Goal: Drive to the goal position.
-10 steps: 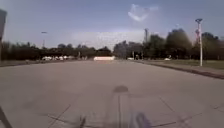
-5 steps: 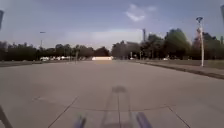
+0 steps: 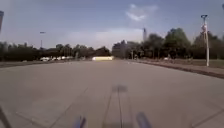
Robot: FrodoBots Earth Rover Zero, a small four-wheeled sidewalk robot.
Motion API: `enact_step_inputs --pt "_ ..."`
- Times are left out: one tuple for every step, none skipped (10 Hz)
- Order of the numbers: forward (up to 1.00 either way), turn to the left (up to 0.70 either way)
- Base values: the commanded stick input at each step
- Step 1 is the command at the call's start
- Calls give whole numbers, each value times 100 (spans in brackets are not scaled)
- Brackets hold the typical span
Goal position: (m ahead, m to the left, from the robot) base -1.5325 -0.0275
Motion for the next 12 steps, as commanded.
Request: enact_step_inputs --pt "100 0" --pt "100 0" --pt "100 0" --pt "100 0" --pt "100 0" --pt "100 0" --pt "100 0" --pt "100 0" --pt "100 0" --pt "100 0" --pt "100 0" --pt "100 0"
